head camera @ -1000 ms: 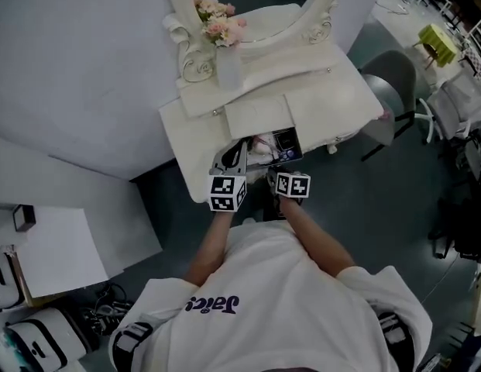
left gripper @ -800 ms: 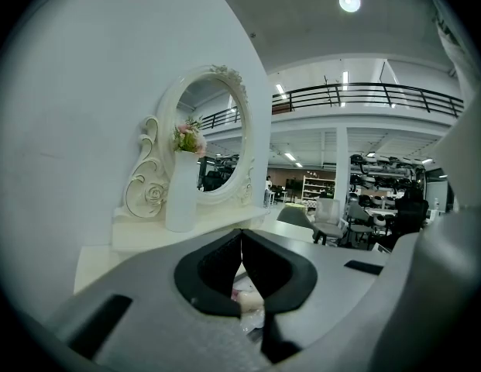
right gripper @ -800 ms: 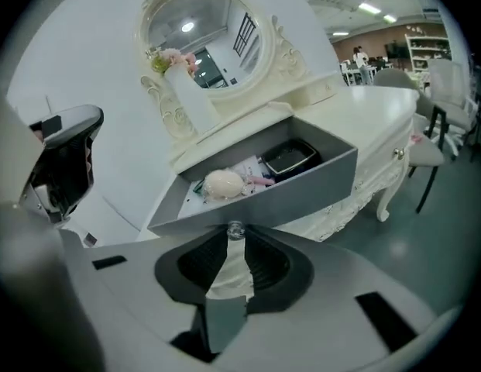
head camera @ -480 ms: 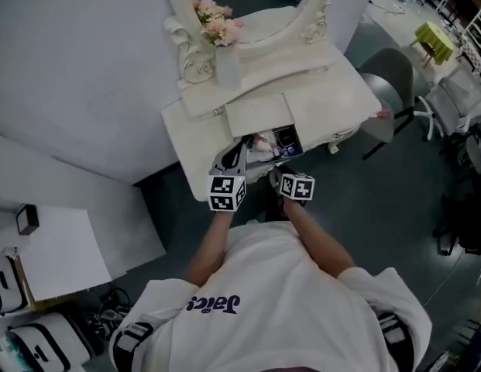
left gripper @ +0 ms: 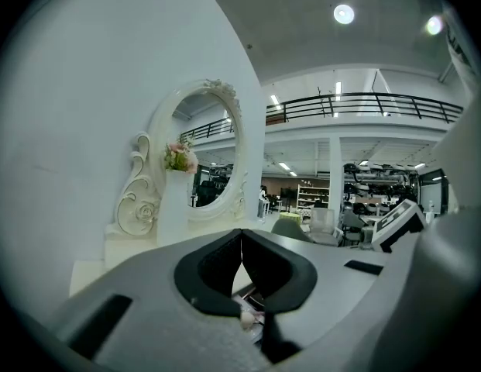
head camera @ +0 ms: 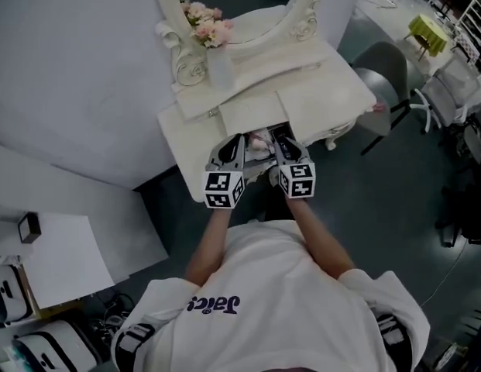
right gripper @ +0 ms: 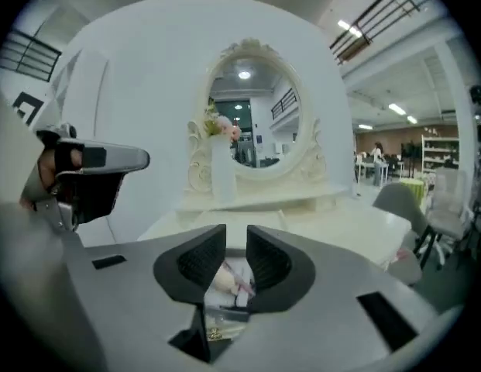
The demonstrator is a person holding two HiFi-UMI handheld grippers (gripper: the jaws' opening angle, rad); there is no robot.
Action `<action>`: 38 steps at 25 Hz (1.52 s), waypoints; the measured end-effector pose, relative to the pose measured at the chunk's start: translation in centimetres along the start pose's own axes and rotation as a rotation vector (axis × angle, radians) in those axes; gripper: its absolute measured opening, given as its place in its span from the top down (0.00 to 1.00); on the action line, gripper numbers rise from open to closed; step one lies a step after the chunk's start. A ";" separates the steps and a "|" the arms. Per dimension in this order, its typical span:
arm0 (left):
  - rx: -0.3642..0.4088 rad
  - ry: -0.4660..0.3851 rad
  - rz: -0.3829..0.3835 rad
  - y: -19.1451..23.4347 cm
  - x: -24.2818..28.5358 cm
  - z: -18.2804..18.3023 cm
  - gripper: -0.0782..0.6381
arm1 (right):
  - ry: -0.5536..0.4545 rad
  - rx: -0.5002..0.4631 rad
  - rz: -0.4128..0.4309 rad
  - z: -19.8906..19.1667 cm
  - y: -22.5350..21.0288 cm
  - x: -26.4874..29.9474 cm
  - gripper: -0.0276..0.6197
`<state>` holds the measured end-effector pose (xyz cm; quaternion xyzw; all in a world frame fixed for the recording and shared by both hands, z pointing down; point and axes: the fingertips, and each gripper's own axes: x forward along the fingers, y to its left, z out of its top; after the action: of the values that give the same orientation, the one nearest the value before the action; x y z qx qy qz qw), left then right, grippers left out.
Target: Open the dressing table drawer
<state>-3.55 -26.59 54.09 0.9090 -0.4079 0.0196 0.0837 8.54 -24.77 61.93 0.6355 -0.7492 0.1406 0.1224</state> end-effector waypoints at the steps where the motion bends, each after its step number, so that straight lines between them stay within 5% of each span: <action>1: 0.009 -0.012 -0.001 -0.1 0.0 0.6 0.87 | -0.030 -0.033 -0.003 1.5 0.2 -0.3 0.83; 4: 0.041 -0.046 0.002 -0.4 -0.1 2.4 0.87 | -0.121 -0.077 -0.002 5.4 0.6 -1.6 0.86; 8: 0.026 -0.091 0.009 -0.4 -0.4 4.4 0.87 | -0.220 0.013 0.029 10.0 0.7 -3.3 0.88; 14: 0.056 -0.096 0.038 0.1 -0.6 5.4 0.87 | -0.272 0.016 0.059 13.7 1.0 -4.8 0.94; 38: 0.067 -0.062 0.027 -2.3 1.3 4.2 0.87 | -0.240 0.026 0.008 12.2 -2.4 -5.6 0.94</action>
<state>-1.15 -26.76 49.78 0.9059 -0.4215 0.0064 0.0403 11.78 -24.50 48.65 0.6463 -0.7592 0.0738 0.0230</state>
